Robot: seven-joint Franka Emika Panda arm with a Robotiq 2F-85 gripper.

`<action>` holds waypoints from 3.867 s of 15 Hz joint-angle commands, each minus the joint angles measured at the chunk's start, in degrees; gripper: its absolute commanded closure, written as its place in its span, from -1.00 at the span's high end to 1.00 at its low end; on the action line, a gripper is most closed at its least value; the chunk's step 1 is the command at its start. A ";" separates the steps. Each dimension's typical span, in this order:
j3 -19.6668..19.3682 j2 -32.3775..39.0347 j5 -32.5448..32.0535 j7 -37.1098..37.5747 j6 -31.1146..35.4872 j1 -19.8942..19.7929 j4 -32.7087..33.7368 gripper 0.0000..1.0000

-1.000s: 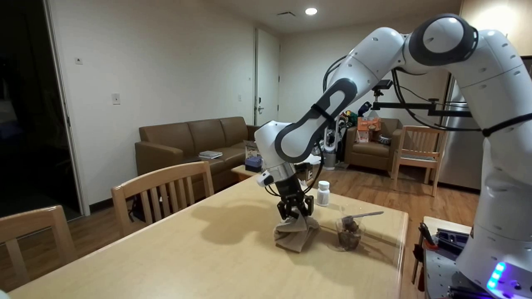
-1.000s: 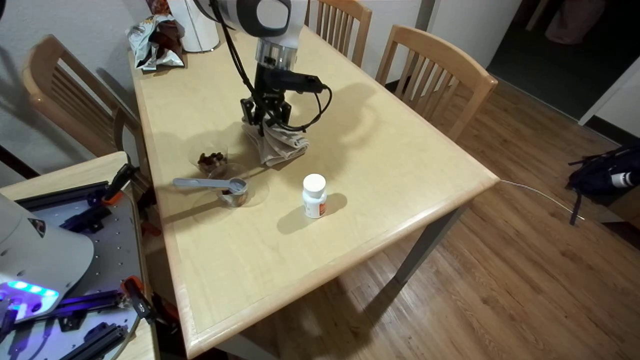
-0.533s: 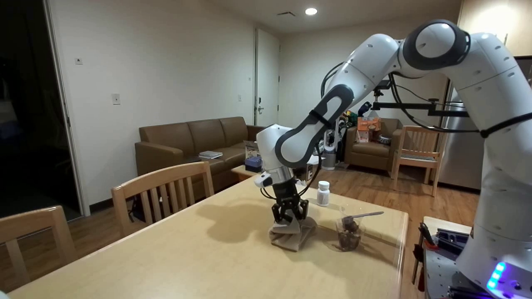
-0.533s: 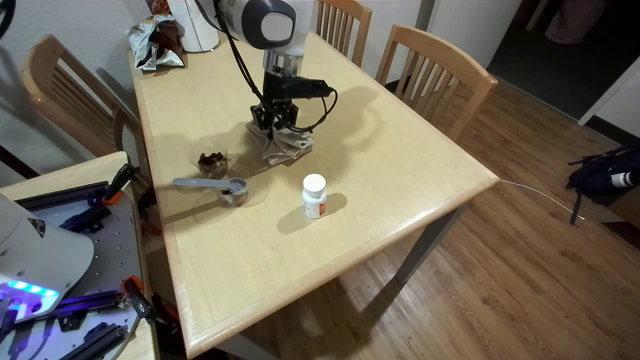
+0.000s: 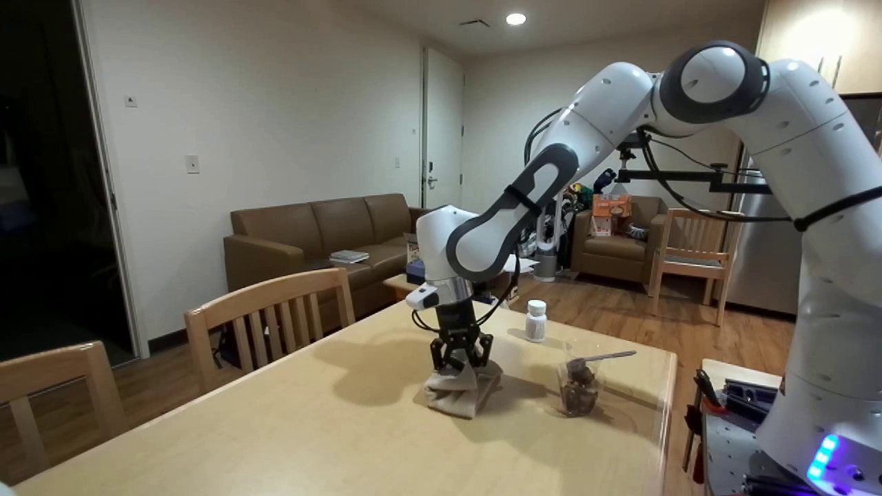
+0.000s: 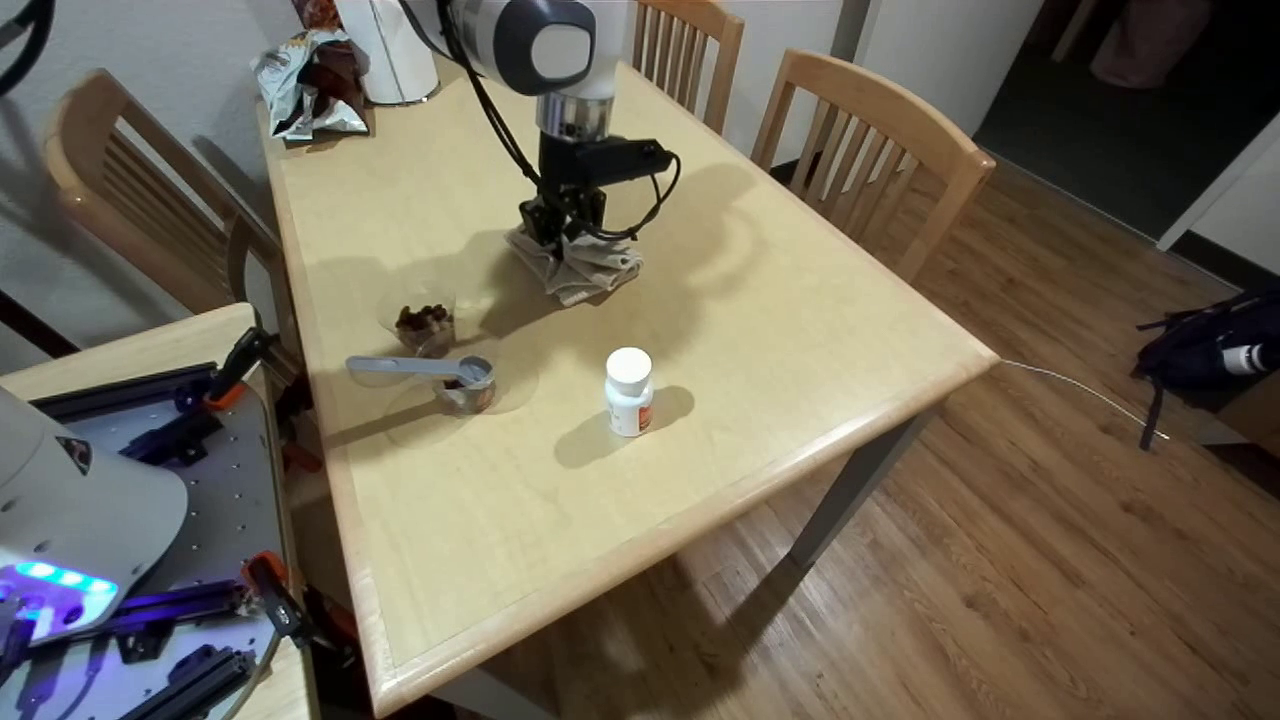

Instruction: Use the white towel to wipe the table, then take the white lid and put it on the table, then move the clear cup towards the towel

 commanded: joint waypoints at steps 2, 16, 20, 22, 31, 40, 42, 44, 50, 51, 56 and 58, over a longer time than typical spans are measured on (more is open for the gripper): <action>0.78 4.65 -1.68 -2.88 -1.89 2.19 9.07 -0.94; -2.89 26.80 -5.57 -1.80 -11.71 7.73 44.53 -0.94; -3.53 31.47 -7.00 -1.89 -16.49 11.93 55.12 -0.94; -4.16 33.14 -7.46 -1.75 -17.79 13.59 58.79 -0.94; -8.96 36.54 -7.87 4.57 -38.48 17.87 68.11 -0.94; -10.37 31.65 -5.04 4.72 -43.34 14.48 58.59 -0.94; -10.56 30.76 -5.14 4.91 -43.77 14.10 56.56 -0.94; -10.62 29.37 -5.31 5.19 -43.59 13.87 53.78 -0.94; -12.29 24.44 -5.47 8.65 -54.05 14.73 47.86 -0.96; -12.32 24.02 -5.24 9.14 -55.62 14.61 47.25 -0.95; -11.39 21.40 -4.28 7.48 -54.05 13.49 42.90 -0.95; -11.32 20.37 -3.75 7.42 -52.69 13.25 41.30 -0.95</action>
